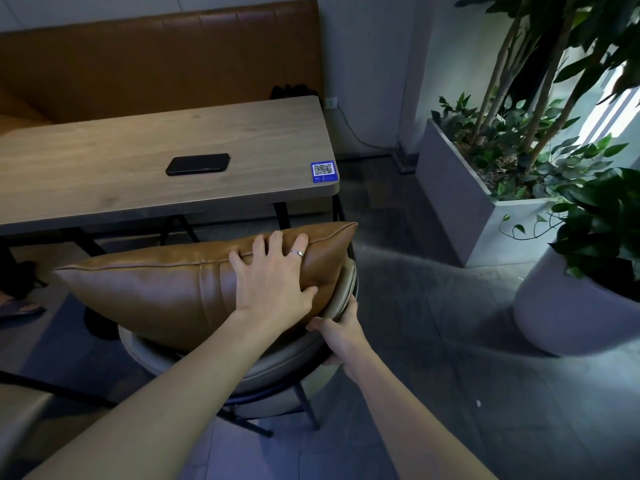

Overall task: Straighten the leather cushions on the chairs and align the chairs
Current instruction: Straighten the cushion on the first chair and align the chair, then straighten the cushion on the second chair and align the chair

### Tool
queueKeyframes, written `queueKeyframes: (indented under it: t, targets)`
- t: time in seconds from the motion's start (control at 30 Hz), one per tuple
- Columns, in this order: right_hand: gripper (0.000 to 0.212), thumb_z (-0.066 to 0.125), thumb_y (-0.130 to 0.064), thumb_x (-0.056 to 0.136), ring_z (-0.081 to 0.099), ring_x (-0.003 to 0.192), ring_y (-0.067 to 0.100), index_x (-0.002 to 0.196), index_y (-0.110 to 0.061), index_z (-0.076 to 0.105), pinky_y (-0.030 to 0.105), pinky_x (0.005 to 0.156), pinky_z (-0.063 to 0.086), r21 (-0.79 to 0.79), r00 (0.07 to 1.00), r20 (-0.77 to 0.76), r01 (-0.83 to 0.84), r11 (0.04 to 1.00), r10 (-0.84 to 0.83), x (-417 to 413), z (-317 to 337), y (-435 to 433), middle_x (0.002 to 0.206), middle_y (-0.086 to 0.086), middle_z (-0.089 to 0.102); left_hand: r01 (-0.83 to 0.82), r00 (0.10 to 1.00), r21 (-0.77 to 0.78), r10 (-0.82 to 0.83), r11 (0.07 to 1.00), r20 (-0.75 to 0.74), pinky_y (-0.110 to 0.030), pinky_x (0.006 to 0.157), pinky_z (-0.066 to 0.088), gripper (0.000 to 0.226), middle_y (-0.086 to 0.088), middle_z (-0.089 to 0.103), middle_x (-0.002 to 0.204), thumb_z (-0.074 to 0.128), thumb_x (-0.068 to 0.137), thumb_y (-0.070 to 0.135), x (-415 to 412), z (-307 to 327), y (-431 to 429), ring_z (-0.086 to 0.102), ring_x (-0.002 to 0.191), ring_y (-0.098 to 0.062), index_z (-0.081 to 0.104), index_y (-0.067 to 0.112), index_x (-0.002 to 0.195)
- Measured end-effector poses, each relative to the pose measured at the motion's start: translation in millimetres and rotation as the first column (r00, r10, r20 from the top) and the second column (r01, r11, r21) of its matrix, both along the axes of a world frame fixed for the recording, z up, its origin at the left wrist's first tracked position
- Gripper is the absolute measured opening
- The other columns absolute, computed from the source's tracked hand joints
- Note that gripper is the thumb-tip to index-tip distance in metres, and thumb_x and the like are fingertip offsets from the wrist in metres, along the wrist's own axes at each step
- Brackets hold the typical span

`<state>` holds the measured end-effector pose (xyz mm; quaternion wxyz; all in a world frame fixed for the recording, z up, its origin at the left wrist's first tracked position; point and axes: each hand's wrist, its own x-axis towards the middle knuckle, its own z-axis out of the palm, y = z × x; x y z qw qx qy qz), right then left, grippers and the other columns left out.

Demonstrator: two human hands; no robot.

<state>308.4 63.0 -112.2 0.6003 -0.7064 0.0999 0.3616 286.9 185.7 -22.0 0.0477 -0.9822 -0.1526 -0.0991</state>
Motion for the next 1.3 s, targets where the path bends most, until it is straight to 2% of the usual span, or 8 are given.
queueKeyframes:
  t: [0.27, 0.47, 0.6, 0.7, 0.87, 1.03, 1.2, 1.3]
  targets:
    - [0.12, 0.083, -0.021, 0.086, 0.046, 0.143, 0.041, 0.167, -0.043, -0.003, 0.063, 0.103, 0.054, 0.048, 0.999, -0.044, 0.012, 0.999, -0.01, -2, 5, -7, 0.168, 0.01, 0.034, -0.005, 1.0, -0.02, 0.005, 1.0, -0.01, -0.065, 0.11, 0.022, 0.096, -0.008, 0.03, 0.157, 0.062, 0.076, 0.068, -2, 0, 0, 0.025, 0.144, -0.034, 0.016, 0.033, 0.153]
    - [0.119, 0.079, -0.05, 0.088, 0.042, 0.15, 0.039, 0.168, -0.033, -0.007, 0.056, 0.114, 0.046, -0.054, 0.994, 0.021, -0.11, 0.992, 0.111, -9, 9, -11, 0.172, 0.009, 0.03, 0.045, 0.999, -0.065, -0.046, 0.997, -0.026, -0.06, 0.113, 0.022, 0.094, -0.005, 0.03, 0.159, 0.065, 0.08, 0.06, -13, 12, 9, 0.025, 0.146, -0.03, 0.013, 0.035, 0.155]
    - [0.096, 0.071, -0.056, 0.092, 0.046, 0.147, 0.033, 0.164, -0.013, 0.025, 0.044, 0.116, 0.041, -0.203, 0.958, 0.113, -0.236, 0.95, 0.262, -3, 37, -19, 0.163, 0.011, 0.045, 0.029, 0.997, -0.094, -0.035, 0.995, -0.07, -0.055, 0.111, 0.028, 0.084, -0.003, 0.037, 0.156, 0.063, 0.086, 0.051, -33, 35, 20, 0.033, 0.142, -0.027, 0.02, 0.033, 0.155]
    - [0.077, 0.062, -0.056, 0.097, 0.053, 0.14, 0.033, 0.157, -0.012, 0.043, 0.038, 0.112, 0.044, -0.354, 0.895, 0.181, -0.327, 0.876, 0.408, 2, 75, -17, 0.156, 0.011, 0.054, 0.0, 0.997, -0.09, -0.007, 0.996, -0.077, -0.053, 0.108, 0.032, 0.077, -0.003, 0.046, 0.15, 0.059, 0.088, 0.049, -51, 61, 32, 0.041, 0.136, -0.028, 0.025, 0.029, 0.154]
    - [0.071, 0.054, -0.06, 0.099, 0.055, 0.136, 0.034, 0.151, -0.012, 0.051, 0.047, 0.114, 0.045, -0.582, 0.724, 0.278, -0.397, 0.71, 0.632, -16, 155, -3, 0.15, 0.01, 0.058, -0.041, 0.998, -0.074, 0.038, 0.996, -0.042, -0.051, 0.101, 0.036, 0.071, -0.003, 0.054, 0.14, 0.054, 0.089, 0.046, -97, 120, 56, 0.048, 0.128, -0.028, 0.03, 0.026, 0.152]
    - [0.057, 0.051, -0.06, 0.101, 0.066, 0.119, 0.035, 0.134, -0.015, 0.061, 0.045, 0.096, 0.052, -0.831, 0.433, 0.4, -0.201, 0.519, 0.808, -73, 246, 25, 0.131, 0.01, 0.069, -0.07, 0.997, -0.012, 0.07, 0.997, -0.023, -0.05, 0.099, 0.037, 0.068, -0.005, 0.053, 0.14, 0.05, 0.09, 0.043, -166, 188, 91, 0.048, 0.127, -0.029, 0.032, 0.023, 0.152]
    - [0.043, 0.047, -0.047, 0.105, 0.068, 0.116, 0.031, 0.127, -0.014, 0.065, 0.044, 0.093, 0.052, -0.786, -0.006, 0.606, 0.143, 0.601, 0.795, -163, 339, 79, 0.123, 0.008, 0.07, -0.125, 0.986, 0.129, 0.109, 0.984, 0.123, -0.048, 0.096, 0.039, 0.063, -0.004, 0.053, 0.141, 0.044, 0.093, 0.05, -266, 260, 150, 0.047, 0.127, -0.028, 0.036, 0.024, 0.149]
    - [0.046, 0.045, -0.043, 0.107, 0.066, 0.119, 0.029, 0.14, -0.014, 0.061, 0.043, 0.096, 0.053, -0.711, -0.197, 0.645, 0.198, 0.675, 0.738, -240, 387, 120, 0.131, 0.009, 0.069, -0.197, 0.959, 0.124, 0.164, 0.973, 0.232, -0.055, 0.107, 0.031, 0.067, -0.008, 0.039, 0.156, 0.032, 0.097, 0.058, -346, 302, 185, 0.035, 0.141, -0.032, 0.025, 0.026, 0.156]
